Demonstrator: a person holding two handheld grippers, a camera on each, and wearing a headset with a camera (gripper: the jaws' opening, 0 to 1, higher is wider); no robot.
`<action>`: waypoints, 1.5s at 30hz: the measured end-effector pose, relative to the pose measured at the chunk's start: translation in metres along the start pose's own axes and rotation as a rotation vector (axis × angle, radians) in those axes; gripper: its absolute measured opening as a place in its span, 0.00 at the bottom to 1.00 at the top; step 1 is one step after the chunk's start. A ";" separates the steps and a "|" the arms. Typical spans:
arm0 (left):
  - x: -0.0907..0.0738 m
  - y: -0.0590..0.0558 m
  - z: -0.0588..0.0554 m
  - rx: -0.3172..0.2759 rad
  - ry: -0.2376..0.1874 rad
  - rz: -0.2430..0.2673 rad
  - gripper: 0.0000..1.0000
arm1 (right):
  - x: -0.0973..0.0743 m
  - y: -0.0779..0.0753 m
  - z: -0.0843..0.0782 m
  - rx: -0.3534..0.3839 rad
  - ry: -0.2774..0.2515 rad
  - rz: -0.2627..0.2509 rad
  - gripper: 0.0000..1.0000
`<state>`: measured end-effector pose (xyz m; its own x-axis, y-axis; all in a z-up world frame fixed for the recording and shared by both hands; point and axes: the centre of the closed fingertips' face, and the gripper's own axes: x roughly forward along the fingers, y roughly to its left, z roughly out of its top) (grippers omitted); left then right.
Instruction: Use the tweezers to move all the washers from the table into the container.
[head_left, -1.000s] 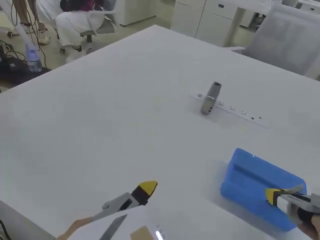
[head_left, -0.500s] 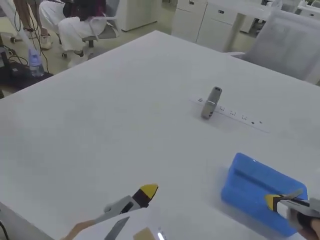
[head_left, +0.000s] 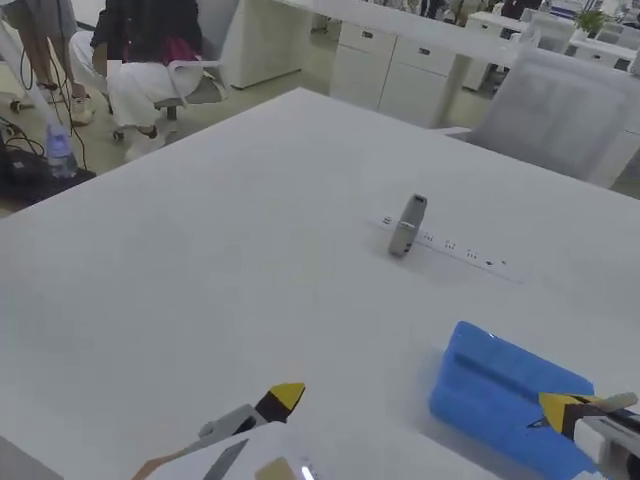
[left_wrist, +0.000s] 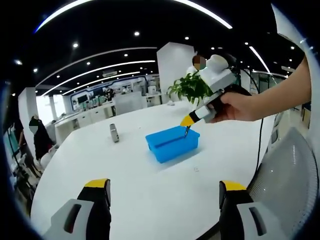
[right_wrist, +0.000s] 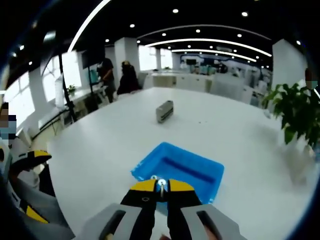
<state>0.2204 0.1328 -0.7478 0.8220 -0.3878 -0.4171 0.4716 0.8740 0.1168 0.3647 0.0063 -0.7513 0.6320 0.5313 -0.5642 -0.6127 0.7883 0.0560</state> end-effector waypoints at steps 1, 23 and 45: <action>0.000 0.000 0.000 0.000 -0.001 0.000 0.92 | -0.002 0.003 -0.002 0.006 -0.002 0.006 0.03; -0.001 0.000 0.002 0.010 -0.011 0.006 0.91 | -0.012 0.064 -0.066 0.060 0.107 0.116 0.04; -0.001 0.001 0.001 0.018 -0.005 0.010 0.89 | 0.014 0.027 -0.083 0.044 0.140 0.012 0.04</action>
<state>0.2200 0.1339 -0.7465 0.8283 -0.3803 -0.4113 0.4689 0.8725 0.1376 0.3173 0.0093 -0.8256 0.5505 0.4950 -0.6723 -0.5967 0.7965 0.0978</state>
